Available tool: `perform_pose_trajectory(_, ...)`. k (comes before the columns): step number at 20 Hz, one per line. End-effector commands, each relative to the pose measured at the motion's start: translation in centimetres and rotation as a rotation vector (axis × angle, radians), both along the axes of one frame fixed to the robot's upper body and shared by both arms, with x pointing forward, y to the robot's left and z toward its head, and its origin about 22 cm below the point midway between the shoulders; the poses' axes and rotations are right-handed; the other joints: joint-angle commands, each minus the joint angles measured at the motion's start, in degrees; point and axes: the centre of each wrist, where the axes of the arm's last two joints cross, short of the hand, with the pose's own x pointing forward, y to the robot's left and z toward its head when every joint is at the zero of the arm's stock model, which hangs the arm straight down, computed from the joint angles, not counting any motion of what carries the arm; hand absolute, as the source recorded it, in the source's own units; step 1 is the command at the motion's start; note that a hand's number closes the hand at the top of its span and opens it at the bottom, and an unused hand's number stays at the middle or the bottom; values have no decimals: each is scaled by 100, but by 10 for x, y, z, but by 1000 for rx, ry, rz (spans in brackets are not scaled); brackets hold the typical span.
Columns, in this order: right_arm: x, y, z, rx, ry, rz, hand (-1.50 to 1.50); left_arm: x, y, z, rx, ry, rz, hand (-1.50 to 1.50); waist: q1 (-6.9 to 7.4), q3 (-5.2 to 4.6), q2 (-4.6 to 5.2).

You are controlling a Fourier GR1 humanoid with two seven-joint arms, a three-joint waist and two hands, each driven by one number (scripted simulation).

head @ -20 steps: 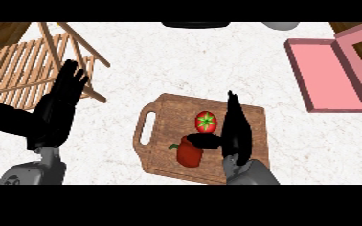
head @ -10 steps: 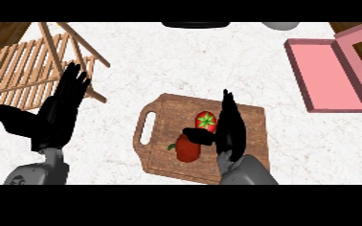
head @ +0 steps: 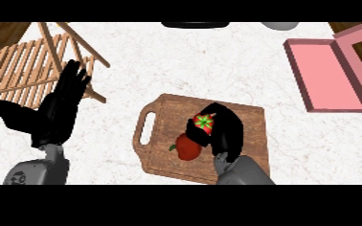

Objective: Pick the tomato from the cutting board and place it in the cardboard box

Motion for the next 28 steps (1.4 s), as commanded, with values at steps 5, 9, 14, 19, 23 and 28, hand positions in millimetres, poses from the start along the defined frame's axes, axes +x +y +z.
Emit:
perform_pose_trajectory(5, 37, 8, 10, -246, 21, 194, 150, 0, 3, 10, 7, 2, -21, 0, 104, 1, 32)
perform_pose_trajectory(9, 80, 22, 47, -434, -41, 416, 150, 11, -12, 23, 1, -42, -60, 0, 356, -1, 94)
perform_pose_trajectory(14, 116, 34, 67, -509, -152, 490, 150, -3, 2, 4, -14, 2, -28, 0, 223, 1, 63)
perform_pose_trajectory(19, 123, 53, 107, -589, -204, 564, 150, -10, -13, 3, 7, -4, -7, 0, 96, 1, 26)
perform_pose_trajectory(23, 109, 72, 153, -480, -335, 464, 150, -4, 4, 10, 16, -19, 4, 0, 21, 1, 1)
perform_pose_trajectory(28, 111, 60, 174, -416, -456, 203, 150, -10, -8, 6, 14, 6, 23, 0, -18, 2, -6)
